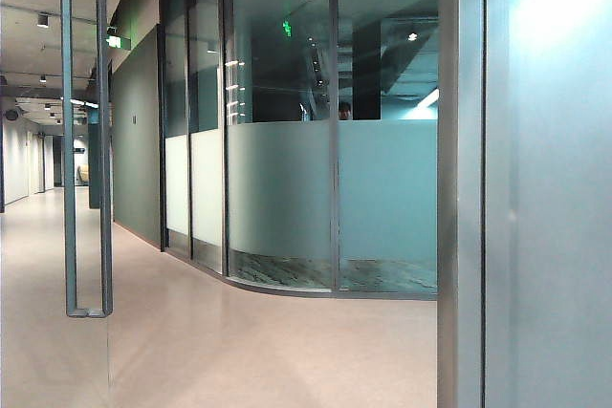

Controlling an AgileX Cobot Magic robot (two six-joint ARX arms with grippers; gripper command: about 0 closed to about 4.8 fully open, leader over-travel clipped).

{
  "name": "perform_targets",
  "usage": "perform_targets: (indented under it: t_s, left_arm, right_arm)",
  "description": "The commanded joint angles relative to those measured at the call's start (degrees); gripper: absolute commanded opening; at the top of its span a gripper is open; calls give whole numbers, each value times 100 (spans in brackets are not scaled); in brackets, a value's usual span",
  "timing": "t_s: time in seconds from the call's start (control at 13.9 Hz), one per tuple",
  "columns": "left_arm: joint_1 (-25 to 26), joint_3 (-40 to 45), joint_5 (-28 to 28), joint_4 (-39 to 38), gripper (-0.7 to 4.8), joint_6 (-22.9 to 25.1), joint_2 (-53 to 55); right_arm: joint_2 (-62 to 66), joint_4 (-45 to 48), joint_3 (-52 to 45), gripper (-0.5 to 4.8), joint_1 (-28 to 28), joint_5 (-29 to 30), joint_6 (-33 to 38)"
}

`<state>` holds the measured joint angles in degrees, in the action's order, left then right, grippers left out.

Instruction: Raise the arm to find the leftmost switch on the wall and turn off the lights.

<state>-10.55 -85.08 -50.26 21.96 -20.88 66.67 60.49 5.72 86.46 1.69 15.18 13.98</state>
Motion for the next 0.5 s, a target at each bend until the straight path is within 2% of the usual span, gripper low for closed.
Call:
perform_targets:
  t_s: [0.07,0.29,0.5]
  left_arm:
    - [-476,-33,-249,219,-5,-730,-20]
    - [-728,-33,-201,214,-5,-1086,-15]
    - [-726,-33,-184,214,-5,-1108,-15]
  right_arm:
    - [72,186,20,-1,-13,94,24]
    - [160,481,22,-1,-13,168,109]
    - [402,820,190,-1,-15,170,407]
